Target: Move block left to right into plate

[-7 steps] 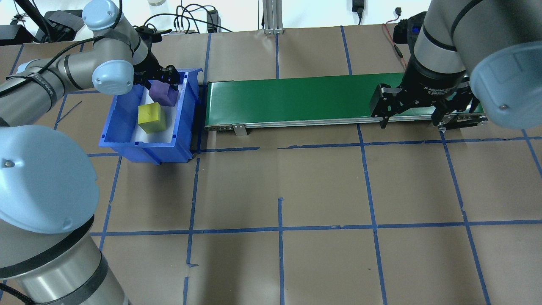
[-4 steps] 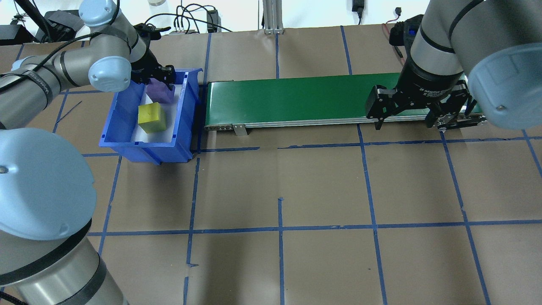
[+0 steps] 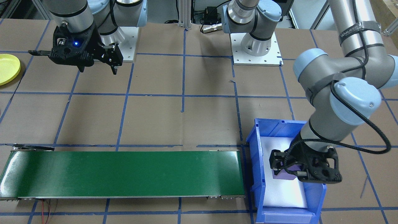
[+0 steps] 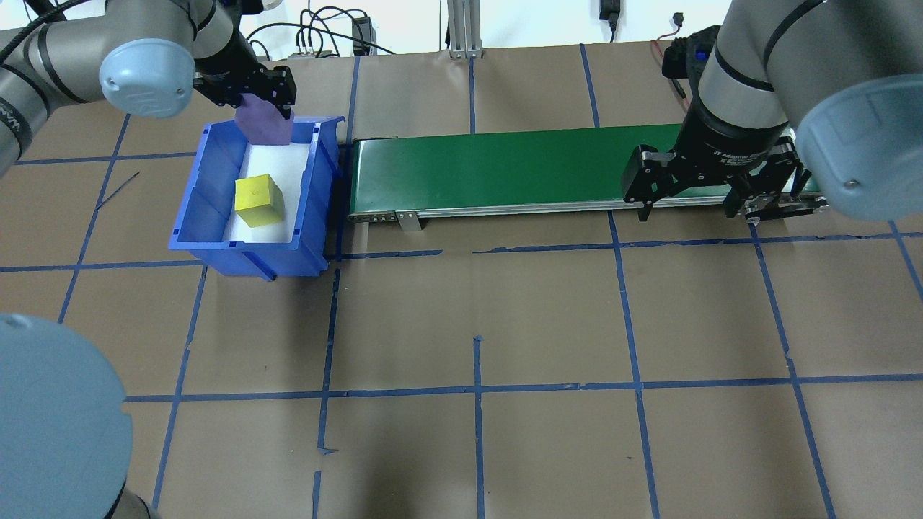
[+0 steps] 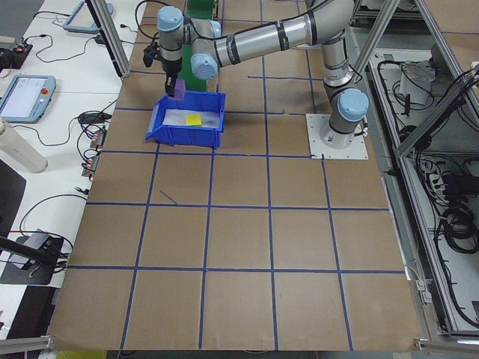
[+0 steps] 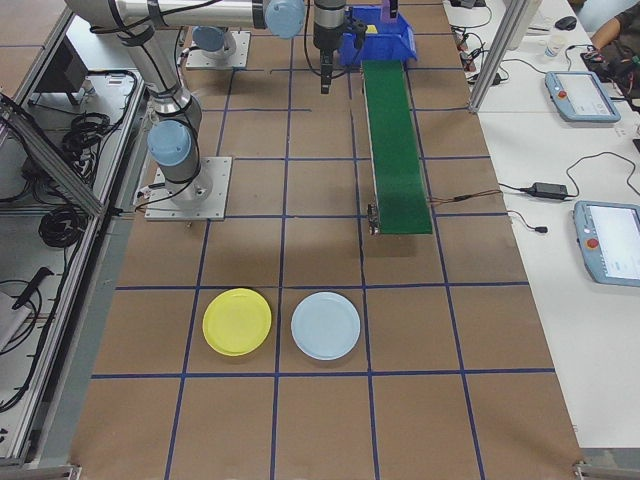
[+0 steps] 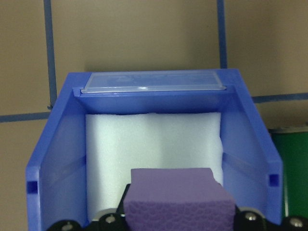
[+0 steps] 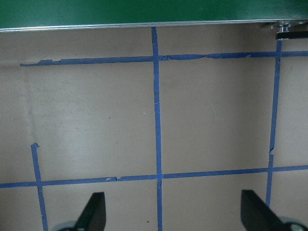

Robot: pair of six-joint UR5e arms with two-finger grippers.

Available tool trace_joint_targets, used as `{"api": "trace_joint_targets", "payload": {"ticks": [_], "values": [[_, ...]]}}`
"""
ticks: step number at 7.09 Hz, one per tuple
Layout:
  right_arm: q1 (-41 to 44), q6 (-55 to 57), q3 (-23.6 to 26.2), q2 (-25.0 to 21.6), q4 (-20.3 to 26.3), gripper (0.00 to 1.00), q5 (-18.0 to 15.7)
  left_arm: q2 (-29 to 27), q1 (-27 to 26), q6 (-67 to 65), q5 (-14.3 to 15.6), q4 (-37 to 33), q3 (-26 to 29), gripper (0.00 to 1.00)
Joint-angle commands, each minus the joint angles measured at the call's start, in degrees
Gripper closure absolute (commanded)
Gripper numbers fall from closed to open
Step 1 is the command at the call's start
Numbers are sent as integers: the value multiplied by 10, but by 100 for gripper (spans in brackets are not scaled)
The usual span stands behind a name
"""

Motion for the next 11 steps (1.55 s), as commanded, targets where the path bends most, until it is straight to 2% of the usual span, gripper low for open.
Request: {"api": "trace_joint_targets", "payload": {"ticks": [1, 3, 5, 6, 7, 9, 11], "values": [[1, 1, 1, -1, 0, 0, 0, -8, -70, -58, 8, 24, 1, 39], [0, 0, 3, 0, 1, 0, -2, -43, -113, -101, 9, 47, -5, 39], [0, -1, 2, 2, 0, 0, 0, -75, -122, -104, 22, 89, -43, 40], [0, 1, 2, 0, 1, 0, 1, -74, -122, -106, 22, 91, -45, 32], [0, 1, 2, 0, 1, 0, 2, -73, -122, -107, 20, 97, -46, 3], [0, 1, 3, 0, 1, 0, 2, -41, -122, -104, 15, 92, -40, 0], [0, 3, 5, 1, 1, 0, 3, 16, -122, -104, 14, 80, -34, 0]]}}
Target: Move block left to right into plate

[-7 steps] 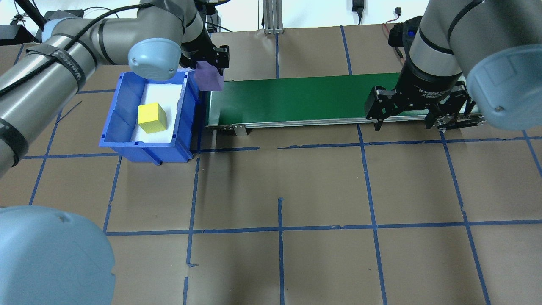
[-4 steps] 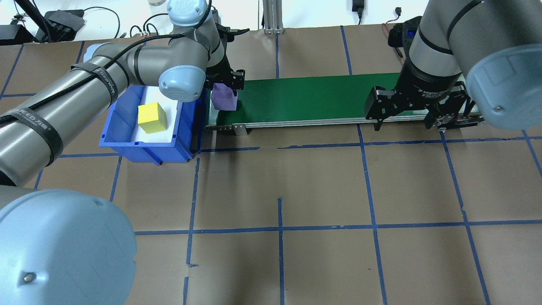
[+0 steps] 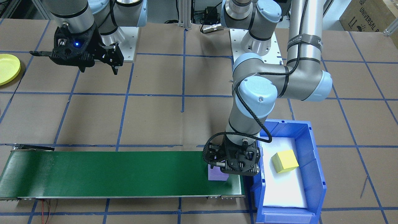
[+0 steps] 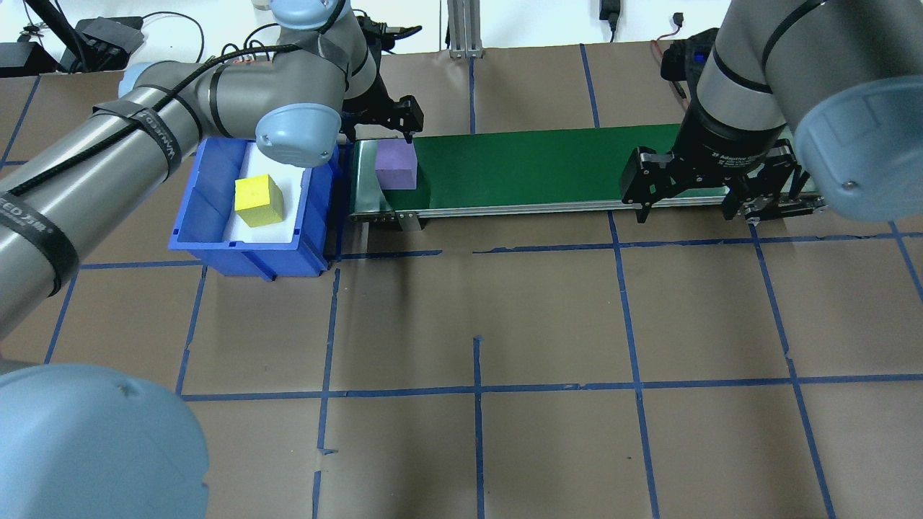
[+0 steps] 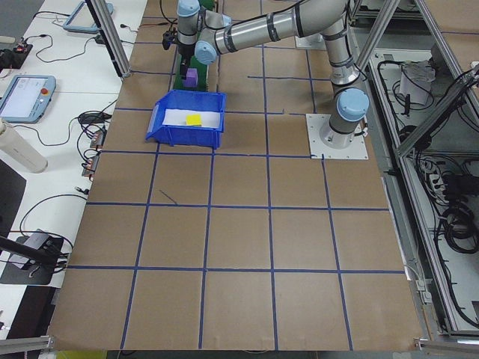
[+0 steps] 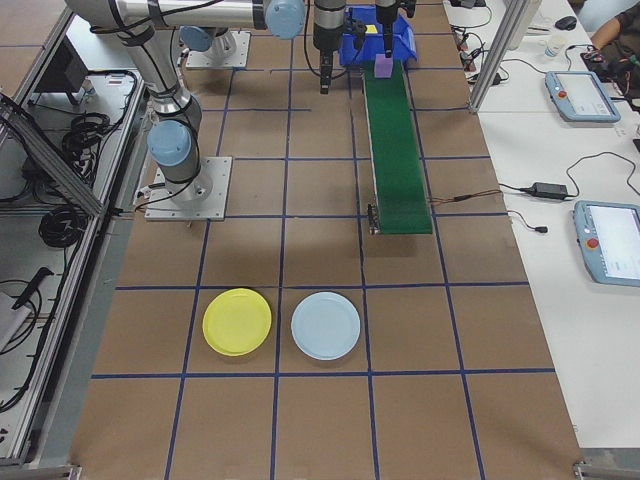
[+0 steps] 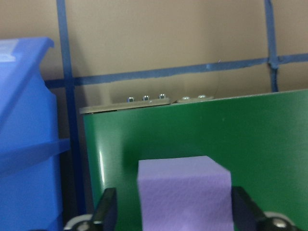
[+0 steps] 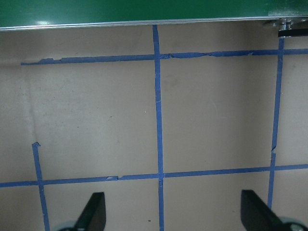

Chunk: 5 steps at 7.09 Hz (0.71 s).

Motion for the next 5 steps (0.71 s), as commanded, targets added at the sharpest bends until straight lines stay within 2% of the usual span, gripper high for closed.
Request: {"api": "trace_joint_targets", "payload": {"ticks": [1, 3, 5], "values": [[0, 4, 3, 0, 0, 0, 1, 59, 3, 6, 5, -48, -1, 0], [-1, 1, 0, -2, 1, 0, 1, 75, 72, 24, 8, -80, -27, 0], [-3, -2, -3, -1, 1, 0, -2, 75, 182, 55, 5, -111, -38, 0]]}}
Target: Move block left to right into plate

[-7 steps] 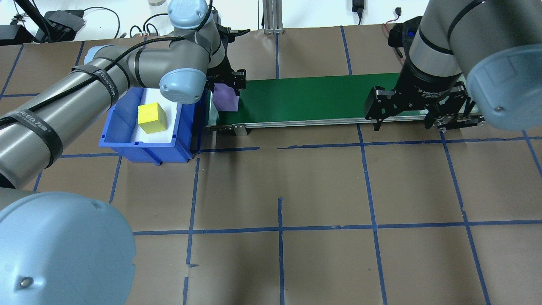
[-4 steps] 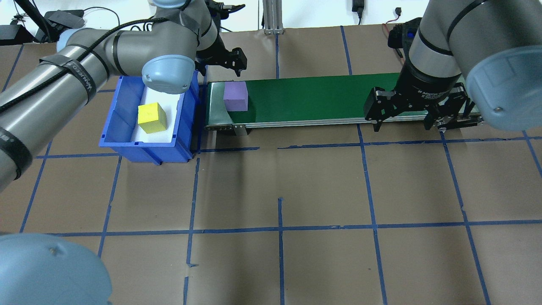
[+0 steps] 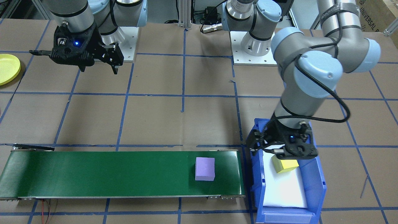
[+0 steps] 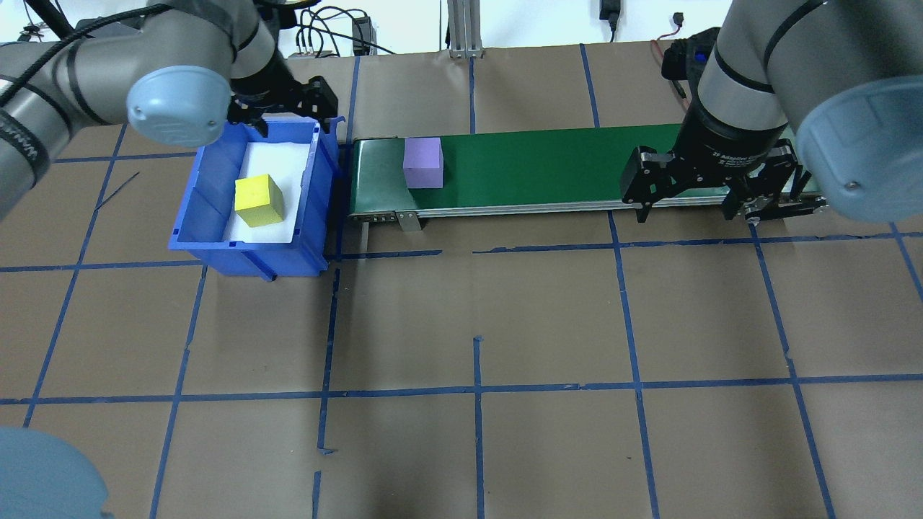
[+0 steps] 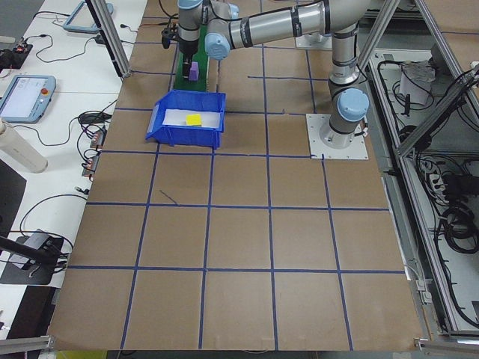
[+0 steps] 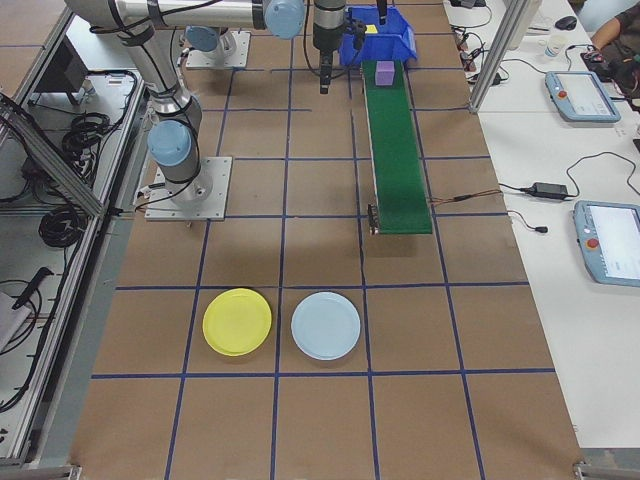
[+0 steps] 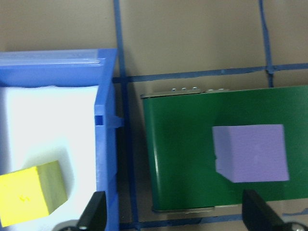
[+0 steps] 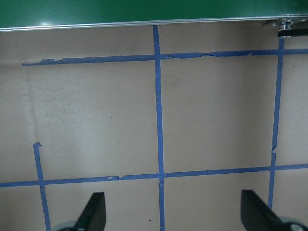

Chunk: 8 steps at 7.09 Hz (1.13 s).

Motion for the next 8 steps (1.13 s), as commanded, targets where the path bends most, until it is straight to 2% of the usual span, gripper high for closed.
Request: {"api": "trace_joint_targets", "payload": {"ticks": [1, 3, 5, 7, 8], "values": [[-1, -1, -4, -1, 0, 0, -1, -4, 70, 30, 1, -20, -13, 0], [0, 1, -6, -3, 3, 0, 2, -36, 71, 26, 17, 18, -54, 0], [-2, -11, 2, 1, -1, 0, 33, -74, 71, 26, 17, 75, -78, 0], [-31, -107, -4, 5, -11, 0, 25, -89, 71, 25, 16, 84, -78, 0], [-46, -110, -5, 4, -11, 0, 35, -93, 71, 26, 17, 84, -78, 7]]}}
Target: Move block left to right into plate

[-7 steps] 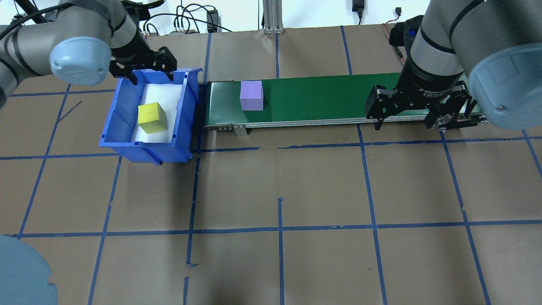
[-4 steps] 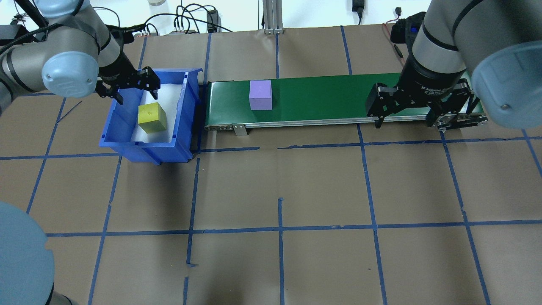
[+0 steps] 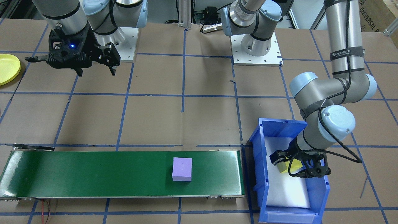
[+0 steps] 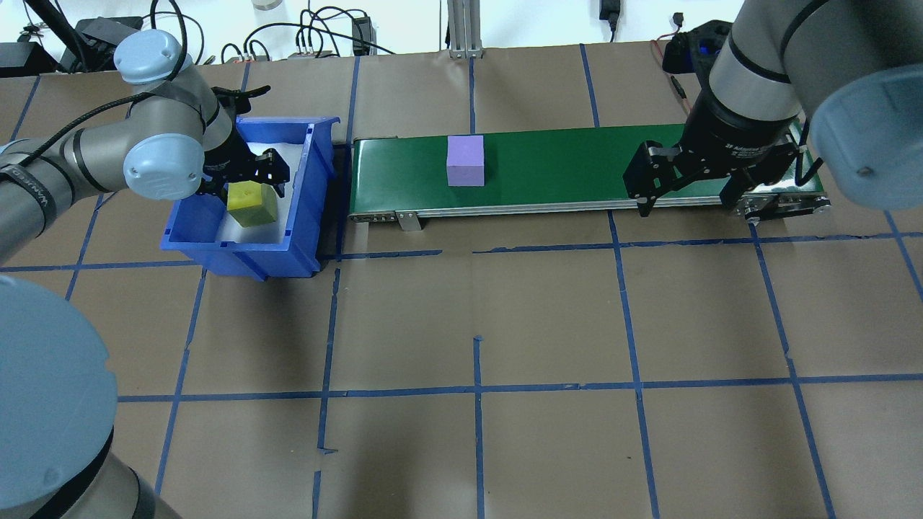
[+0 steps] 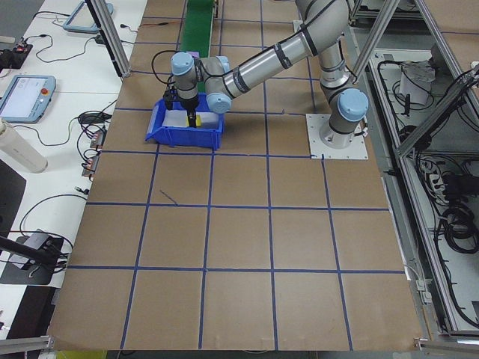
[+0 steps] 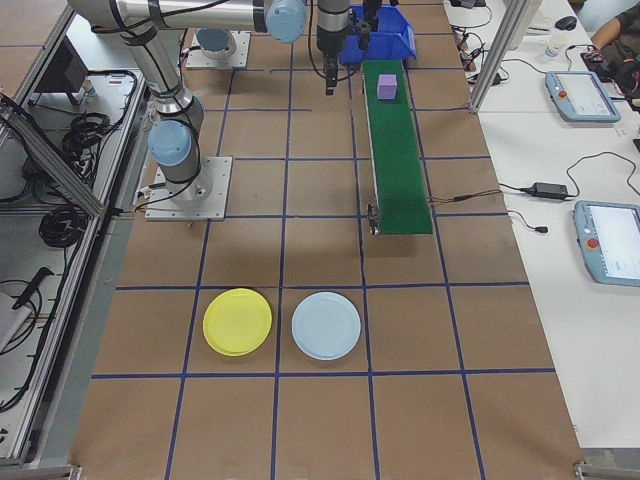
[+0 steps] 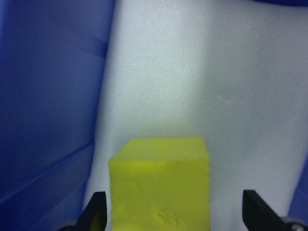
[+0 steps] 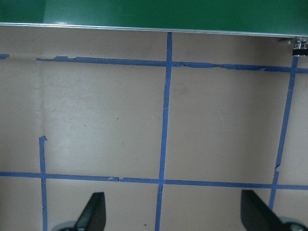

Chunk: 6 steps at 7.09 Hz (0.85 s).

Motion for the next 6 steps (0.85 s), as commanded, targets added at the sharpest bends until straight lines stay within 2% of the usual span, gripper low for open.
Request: {"api": "trace_joint_targets", "payload": {"ticks": [1, 2, 3, 4, 6], "values": [[-13, -18, 4, -1, -2, 0, 13, -6, 0, 0, 0, 3, 0, 8], [-12, 13, 5, -3, 5, 0, 16, -6, 0, 1, 0, 3, 0, 22], [-18, 12, 3, -1, 6, 0, 14, -5, 0, 3, 0, 3, 3, 56], [-16, 11, 5, -1, 5, 0, 8, -1, 0, 5, 0, 2, 8, 72], [-14, 19, 0, 6, -8, 0, 20, 38, -2, 8, 0, -10, 18, 80]]}}
